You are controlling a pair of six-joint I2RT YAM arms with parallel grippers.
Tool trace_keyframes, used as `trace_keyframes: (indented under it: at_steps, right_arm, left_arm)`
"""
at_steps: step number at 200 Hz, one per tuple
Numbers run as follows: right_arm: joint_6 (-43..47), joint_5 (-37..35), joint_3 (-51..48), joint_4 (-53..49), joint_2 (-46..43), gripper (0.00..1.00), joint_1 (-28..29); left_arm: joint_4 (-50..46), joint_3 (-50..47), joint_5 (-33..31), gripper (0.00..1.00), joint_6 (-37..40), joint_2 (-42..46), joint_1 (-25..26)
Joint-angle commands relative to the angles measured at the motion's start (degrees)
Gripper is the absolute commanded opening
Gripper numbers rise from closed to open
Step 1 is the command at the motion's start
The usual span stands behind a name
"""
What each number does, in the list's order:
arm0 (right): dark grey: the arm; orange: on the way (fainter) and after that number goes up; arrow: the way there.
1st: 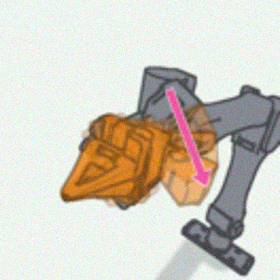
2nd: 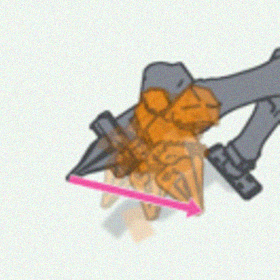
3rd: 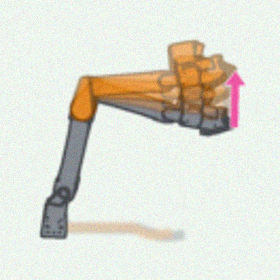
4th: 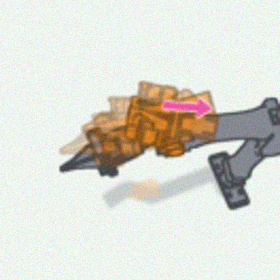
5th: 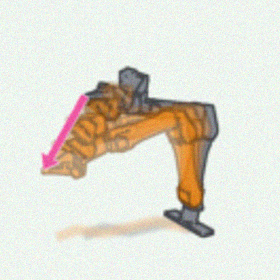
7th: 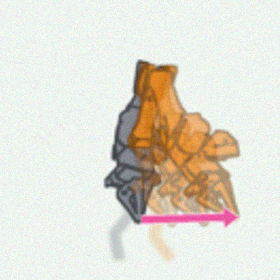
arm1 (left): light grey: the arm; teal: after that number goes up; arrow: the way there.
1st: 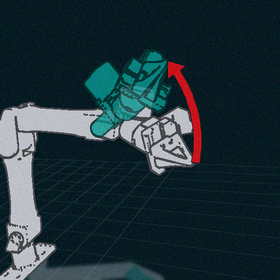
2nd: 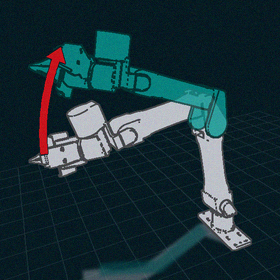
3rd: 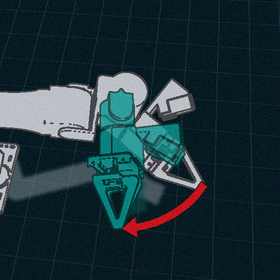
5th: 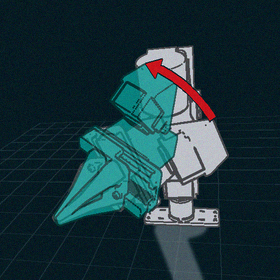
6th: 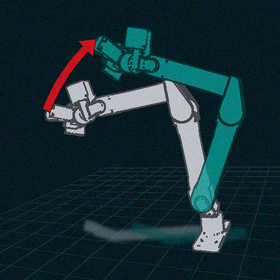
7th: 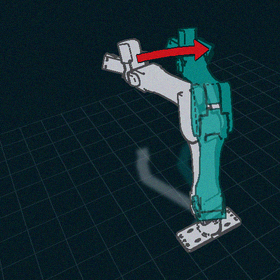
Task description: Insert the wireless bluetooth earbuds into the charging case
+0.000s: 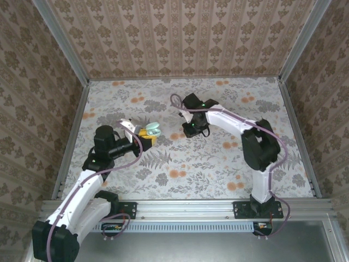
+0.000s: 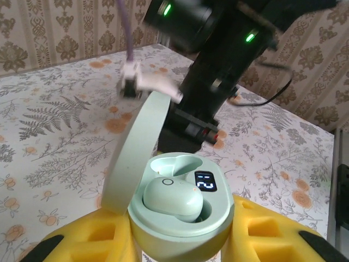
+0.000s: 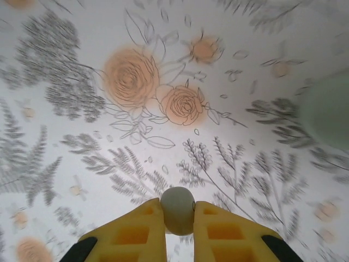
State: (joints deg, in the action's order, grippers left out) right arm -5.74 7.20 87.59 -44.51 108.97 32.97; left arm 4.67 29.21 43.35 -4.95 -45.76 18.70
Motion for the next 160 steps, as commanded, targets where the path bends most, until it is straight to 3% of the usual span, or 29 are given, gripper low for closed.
trace_keyframes:
  at_steps: [1, 84, 160]
  right_arm:
    - [-2.6, -5.1, -1.2, -3.0, -9.3, 0.15, 1.3]
    - [-4.6, -15.9, 4.0, -5.2, -23.2, 0.12, 13.6]
    - [-2.9, -17.0, 6.6, -1.2, -24.1, 0.12, 19.9]
  left_arm:
    - [5.3, -0.1, 2.6, 0.17, -0.3, -0.7, 0.8]
    - [11.8, 0.8, 4.5, 0.18, 0.0, -4.4, 4.9]
    - [14.5, 0.7, 4.8, 0.18, -0.4, -4.1, 6.6]
